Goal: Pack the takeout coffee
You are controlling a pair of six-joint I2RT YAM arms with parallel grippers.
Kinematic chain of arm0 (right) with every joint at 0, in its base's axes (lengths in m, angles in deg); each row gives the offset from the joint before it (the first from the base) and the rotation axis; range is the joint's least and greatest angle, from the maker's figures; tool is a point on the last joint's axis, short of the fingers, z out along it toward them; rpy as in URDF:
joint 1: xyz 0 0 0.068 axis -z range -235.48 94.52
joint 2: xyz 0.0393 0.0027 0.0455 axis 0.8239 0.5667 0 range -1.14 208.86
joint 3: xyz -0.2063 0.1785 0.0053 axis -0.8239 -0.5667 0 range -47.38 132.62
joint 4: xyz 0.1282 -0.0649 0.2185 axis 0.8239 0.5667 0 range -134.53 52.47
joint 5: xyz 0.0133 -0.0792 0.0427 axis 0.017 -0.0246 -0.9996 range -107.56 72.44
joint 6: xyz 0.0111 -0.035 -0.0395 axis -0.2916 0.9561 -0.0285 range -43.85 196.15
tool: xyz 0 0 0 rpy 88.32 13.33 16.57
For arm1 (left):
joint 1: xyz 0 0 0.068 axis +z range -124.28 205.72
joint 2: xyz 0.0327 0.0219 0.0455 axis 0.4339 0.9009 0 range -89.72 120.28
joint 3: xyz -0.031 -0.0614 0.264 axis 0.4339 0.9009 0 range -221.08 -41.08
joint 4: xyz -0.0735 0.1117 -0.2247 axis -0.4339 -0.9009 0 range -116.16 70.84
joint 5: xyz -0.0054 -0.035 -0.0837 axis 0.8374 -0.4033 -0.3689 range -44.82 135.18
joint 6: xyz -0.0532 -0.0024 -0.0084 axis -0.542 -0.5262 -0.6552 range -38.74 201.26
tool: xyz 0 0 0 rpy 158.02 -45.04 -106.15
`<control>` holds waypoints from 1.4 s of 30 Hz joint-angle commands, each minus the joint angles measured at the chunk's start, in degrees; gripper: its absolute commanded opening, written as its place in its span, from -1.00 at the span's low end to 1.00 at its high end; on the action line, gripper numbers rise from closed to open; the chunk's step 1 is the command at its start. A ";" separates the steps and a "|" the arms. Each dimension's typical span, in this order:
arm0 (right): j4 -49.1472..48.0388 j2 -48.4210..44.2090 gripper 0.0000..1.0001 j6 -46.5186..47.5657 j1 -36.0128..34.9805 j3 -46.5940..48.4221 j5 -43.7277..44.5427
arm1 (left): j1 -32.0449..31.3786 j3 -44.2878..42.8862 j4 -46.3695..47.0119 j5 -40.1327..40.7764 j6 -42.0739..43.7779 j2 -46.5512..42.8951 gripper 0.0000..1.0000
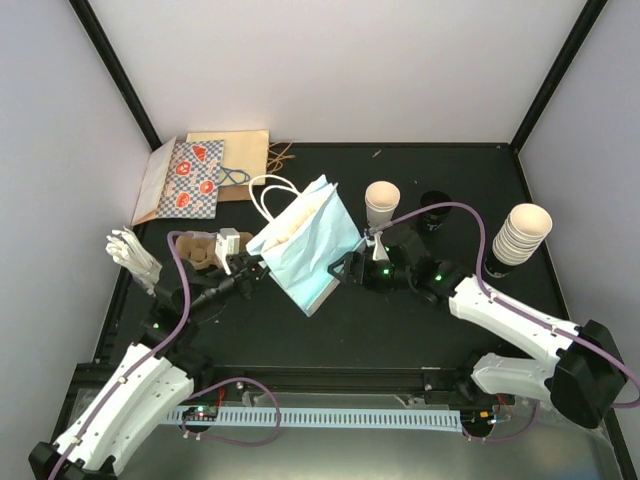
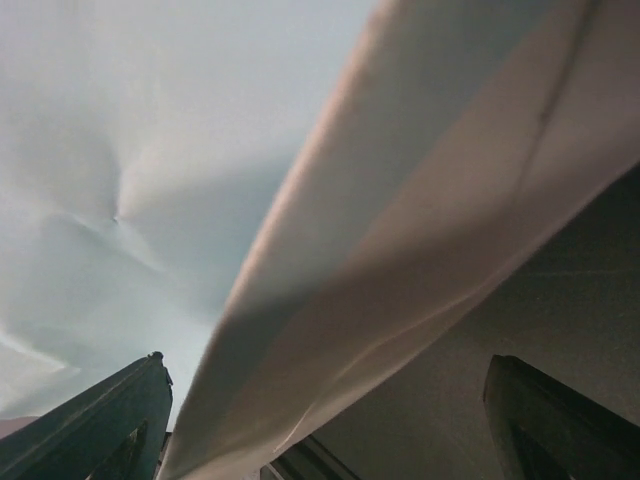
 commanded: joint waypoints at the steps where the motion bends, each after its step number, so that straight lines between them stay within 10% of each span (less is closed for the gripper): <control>1: -0.96 0.05 0.76 0.48 -0.35 -0.07 1.39 | -0.25 -0.46 2.92 0.04 -0.68 -1.41 -0.97; 42: 3.93 -10.42 0.56 2.35 -0.42 -8.29 6.24 | -0.23 -2.32 -0.82 2.87 -0.71 -5.80 -0.97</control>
